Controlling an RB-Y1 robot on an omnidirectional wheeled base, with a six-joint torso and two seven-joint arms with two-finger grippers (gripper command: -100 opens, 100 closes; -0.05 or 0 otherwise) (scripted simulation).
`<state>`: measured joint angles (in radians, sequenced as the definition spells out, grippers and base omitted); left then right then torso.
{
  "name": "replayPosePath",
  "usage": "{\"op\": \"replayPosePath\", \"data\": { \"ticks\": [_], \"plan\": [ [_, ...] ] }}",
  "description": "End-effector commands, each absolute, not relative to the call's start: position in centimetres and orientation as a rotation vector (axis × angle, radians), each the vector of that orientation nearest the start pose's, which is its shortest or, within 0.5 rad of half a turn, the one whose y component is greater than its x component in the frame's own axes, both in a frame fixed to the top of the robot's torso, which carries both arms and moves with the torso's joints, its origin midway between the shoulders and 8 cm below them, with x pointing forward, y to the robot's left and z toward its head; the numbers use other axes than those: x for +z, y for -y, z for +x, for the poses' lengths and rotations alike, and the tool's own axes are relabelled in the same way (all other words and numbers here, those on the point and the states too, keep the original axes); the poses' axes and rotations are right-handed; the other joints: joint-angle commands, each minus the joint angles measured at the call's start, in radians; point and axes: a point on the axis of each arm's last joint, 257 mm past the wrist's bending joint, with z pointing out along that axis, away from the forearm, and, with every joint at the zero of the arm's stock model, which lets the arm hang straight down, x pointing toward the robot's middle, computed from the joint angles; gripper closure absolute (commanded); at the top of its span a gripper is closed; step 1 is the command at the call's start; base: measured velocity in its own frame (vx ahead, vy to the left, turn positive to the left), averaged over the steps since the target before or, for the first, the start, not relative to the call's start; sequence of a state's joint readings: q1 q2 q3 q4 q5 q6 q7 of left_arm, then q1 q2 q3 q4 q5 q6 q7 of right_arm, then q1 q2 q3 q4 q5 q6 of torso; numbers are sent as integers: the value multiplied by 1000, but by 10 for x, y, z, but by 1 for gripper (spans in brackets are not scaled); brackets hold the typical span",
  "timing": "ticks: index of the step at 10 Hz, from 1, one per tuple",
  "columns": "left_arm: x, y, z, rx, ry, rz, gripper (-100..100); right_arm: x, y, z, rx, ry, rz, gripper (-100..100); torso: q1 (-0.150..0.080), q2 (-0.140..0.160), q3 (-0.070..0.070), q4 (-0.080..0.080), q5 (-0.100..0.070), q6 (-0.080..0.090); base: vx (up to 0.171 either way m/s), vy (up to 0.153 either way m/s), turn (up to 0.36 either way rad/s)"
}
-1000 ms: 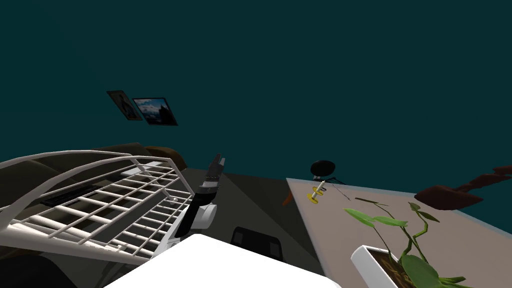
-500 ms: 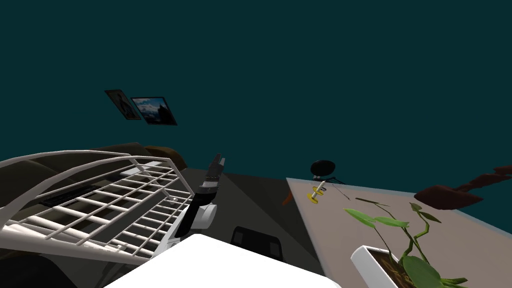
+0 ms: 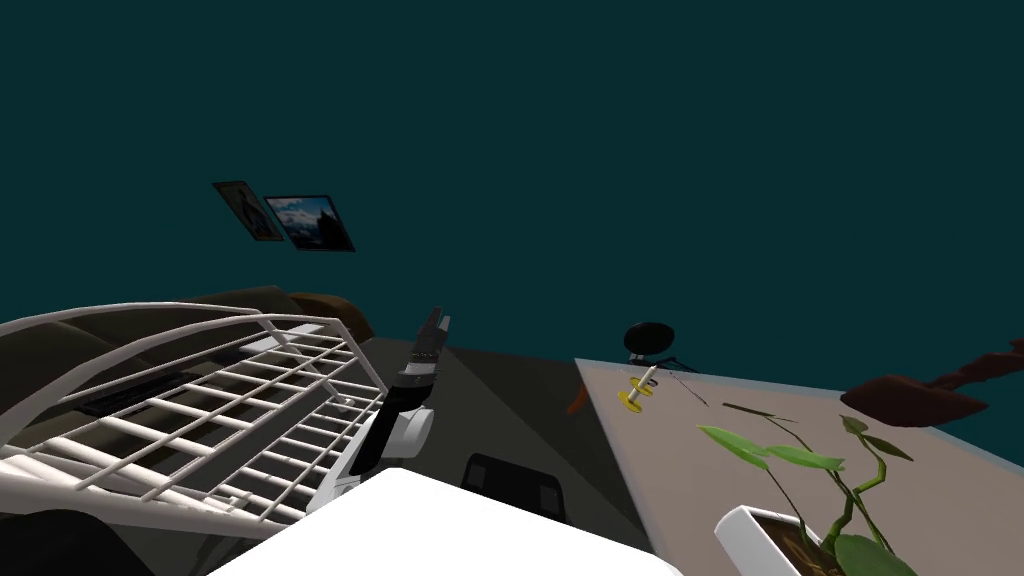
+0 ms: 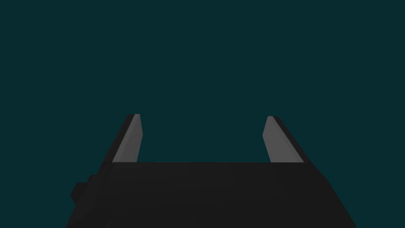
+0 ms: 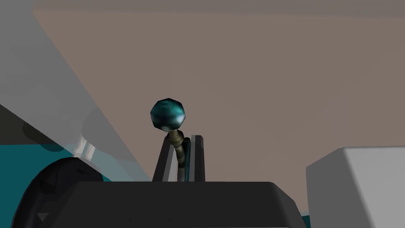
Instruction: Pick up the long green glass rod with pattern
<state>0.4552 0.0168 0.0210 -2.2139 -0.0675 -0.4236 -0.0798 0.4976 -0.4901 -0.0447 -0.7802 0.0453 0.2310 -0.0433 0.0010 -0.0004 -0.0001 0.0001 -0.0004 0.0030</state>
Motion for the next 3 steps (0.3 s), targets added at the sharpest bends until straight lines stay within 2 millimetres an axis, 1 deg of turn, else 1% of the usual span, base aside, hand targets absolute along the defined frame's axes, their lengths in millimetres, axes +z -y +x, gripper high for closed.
{"op": "replayPosePath", "data": {
  "ticks": [1, 2, 3],
  "plan": [
    [-6, -279, 372, -1155, -752, -649, 0, -590, 588, -56, -446, -1962, 1885, 100, 0, 0, 0, 0, 0, 0, 53, 26, 4],
    [-6, -279, 372, -1155, -752, -649, 0, -591, 588, -53, -445, -1962, 1881, 100, 0, -1, 0, 0, 0, 0, 24, 12, -5],
    [-6, -279, 372, -1155, -752, -649, 0, -591, 587, -54, -446, -1962, 1882, 0, -1, 0, 0, 0, 0, 0, 0, 0, 0]
  ]
}}
